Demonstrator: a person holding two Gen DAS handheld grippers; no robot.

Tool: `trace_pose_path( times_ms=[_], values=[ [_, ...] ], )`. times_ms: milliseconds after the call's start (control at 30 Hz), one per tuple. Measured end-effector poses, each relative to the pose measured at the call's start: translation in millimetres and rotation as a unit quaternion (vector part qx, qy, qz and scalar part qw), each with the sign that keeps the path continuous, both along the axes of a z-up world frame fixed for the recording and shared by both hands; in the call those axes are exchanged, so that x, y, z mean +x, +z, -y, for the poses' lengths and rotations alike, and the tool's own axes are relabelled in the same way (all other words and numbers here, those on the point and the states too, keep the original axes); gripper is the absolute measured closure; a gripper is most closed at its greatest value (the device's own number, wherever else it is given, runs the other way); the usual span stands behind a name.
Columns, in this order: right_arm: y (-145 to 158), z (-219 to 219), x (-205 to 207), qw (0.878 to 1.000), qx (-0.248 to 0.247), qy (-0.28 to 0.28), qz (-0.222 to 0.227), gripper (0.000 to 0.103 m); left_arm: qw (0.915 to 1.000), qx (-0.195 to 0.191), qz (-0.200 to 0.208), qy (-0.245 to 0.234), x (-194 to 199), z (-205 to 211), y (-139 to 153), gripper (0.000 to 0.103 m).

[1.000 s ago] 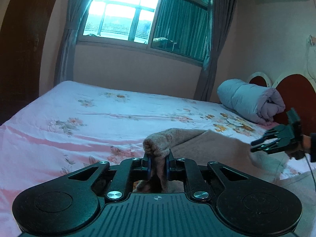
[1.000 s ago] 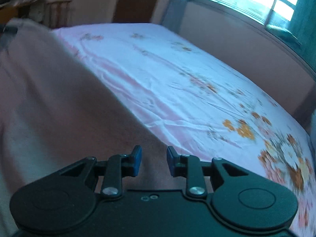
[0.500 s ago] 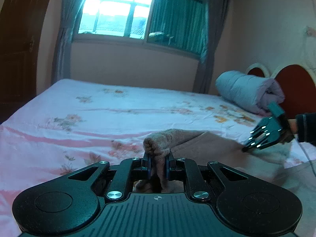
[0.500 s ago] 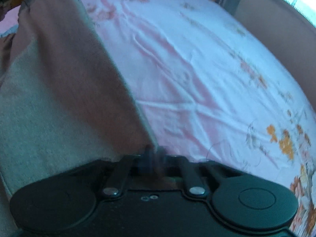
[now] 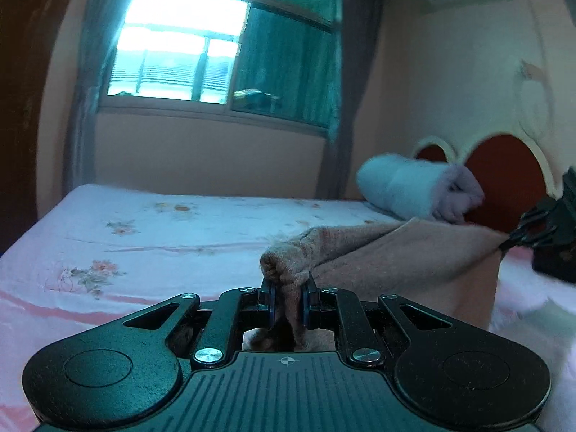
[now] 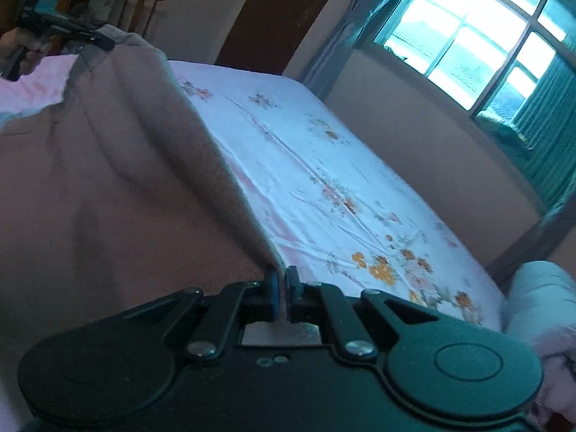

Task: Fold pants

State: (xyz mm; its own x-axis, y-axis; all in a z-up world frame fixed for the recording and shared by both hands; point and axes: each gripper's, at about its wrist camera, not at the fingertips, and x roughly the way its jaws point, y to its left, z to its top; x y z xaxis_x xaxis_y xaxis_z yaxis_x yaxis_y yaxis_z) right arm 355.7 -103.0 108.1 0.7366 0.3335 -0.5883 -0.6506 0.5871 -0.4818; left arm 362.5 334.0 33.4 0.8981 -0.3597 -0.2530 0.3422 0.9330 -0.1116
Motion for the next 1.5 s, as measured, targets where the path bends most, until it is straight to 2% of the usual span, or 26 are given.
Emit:
trace_pose_path(
  times_ms=[100, 267, 400, 433, 467, 500, 533, 567, 600, 633, 667, 733, 800, 867, 900, 967, 1000, 1033, 1100, 1233, 1300, 1333, 1367, 1433, 1500],
  values=[
    [-18, -8, -55, 1.0, -0.02, 0.002, 0.005, 0.103, 0.9994, 0.019, -0.021, -0.02, -23, -4, -17, 0.09],
    [-71, -21, -114, 0.999, -0.008, -0.041, -0.003, 0.103, 0.9978, -0.006, -0.051, -0.041, -67, -13, -50, 0.09],
    [-122, -36, -154, 0.997, -0.033, -0.069, -0.002, 0.103, 0.9967, 0.01, -0.073, -0.035, -94, -10, -78, 0.09],
    [-134, -40, -159, 0.996, -0.04, -0.075, -0.001, 0.103, 0.9969, 0.025, -0.069, -0.027, -102, -7, -83, 0.088],
    [-146, -44, -163, 0.996, -0.05, -0.077, 0.008, 0.097, 0.9972, 0.035, -0.064, -0.017, -109, -4, -85, 0.086],
    [-156, -47, -163, 0.995, -0.063, -0.081, 0.014, 0.096, 0.9974, 0.033, -0.064, -0.01, -116, -3, -87, 0.085],
    [-163, -50, -162, 0.993, -0.075, -0.088, 0.013, 0.094, 0.9973, 0.034, -0.065, -0.004, -123, -3, -88, 0.076],
    [-162, -50, -165, 0.993, -0.07, -0.096, 0.014, 0.087, 0.9964, 0.046, -0.07, 0.01, -130, -1, -88, 0.051],
    [-156, -48, -167, 0.993, -0.057, -0.102, 0.015, 0.082, 0.995, 0.055, -0.075, 0.035, -137, -3, -86, 0.033],
    [-149, -45, -174, 0.993, -0.041, -0.108, 0.016, 0.074, 0.9934, 0.055, -0.079, 0.062, -147, -6, -85, 0.01],
    [-139, -39, -178, 0.993, -0.022, -0.115, 0.018, 0.068, 0.9927, 0.05, -0.082, 0.074, -158, -9, -85, 0.008],
    [-121, -28, -181, 0.991, 0.028, -0.129, 0.017, 0.067, 0.9904, 0.021, -0.1, 0.093, -177, -19, -84, 0.008],
    [-104, -13, -185, 0.985, 0.085, -0.152, 0.009, 0.067, 0.982, -0.025, -0.128, 0.136, -194, -30, -83, 0.008],
    [-92, 1, -181, 0.973, 0.146, -0.18, -0.008, 0.067, 0.9735, -0.09, -0.14, 0.157, -215, -35, -82, 0.011],
    [-88, 7, -182, 0.964, 0.181, -0.193, -0.021, 0.067, 0.9671, -0.128, -0.142, 0.167, -224, -36, -82, 0.014],
    [-87, 23, -178, 0.942, 0.249, -0.219, -0.055, 0.067, 0.9484, -0.216, -0.16, 0.168, -237, -35, -90, 0.034],
    [-90, 30, -176, 0.929, 0.278, -0.232, -0.074, 0.067, 0.9373, -0.249, -0.172, 0.173, -239, -31, -94, 0.04],
    [-93, 36, -178, 0.912, 0.311, -0.25, -0.094, 0.067, 0.9285, -0.271, -0.183, 0.175, -238, -28, -98, 0.049],
    [-101, 52, -176, 0.873, 0.374, -0.283, -0.135, 0.067, 0.9107, -0.314, -0.206, 0.172, -230, -19, -107, 0.052],
    [-128, 72, -174, 0.782, 0.485, -0.336, -0.202, 0.067, 0.8915, -0.344, -0.236, 0.178, -207, -2, -119, 0.056],
    [-140, 79, -178, 0.737, 0.531, -0.35, -0.227, 0.067, 0.8781, -0.363, -0.247, 0.191, -197, -2, -126, 0.057],
    [-147, 83, -179, 0.713, 0.552, -0.36, -0.239, 0.067, 0.8734, -0.368, -0.253, 0.194, -192, 3, -128, 0.062],
    [-153, 86, -178, 0.692, 0.569, -0.366, -0.25, 0.068, 0.8699, -0.368, -0.261, 0.2, -189, 3, -131, 0.072],
    [-167, 92, -173, 0.654, 0.596, -0.381, -0.269, 0.068, 0.8641, -0.364, -0.277, 0.21, -184, 5, -135, 0.076],
    [-178, 97, -166, 0.623, 0.613, -0.392, -0.287, 0.068, 0.8681, -0.358, -0.274, 0.208, -185, 7, -133, 0.076]
  ],
)
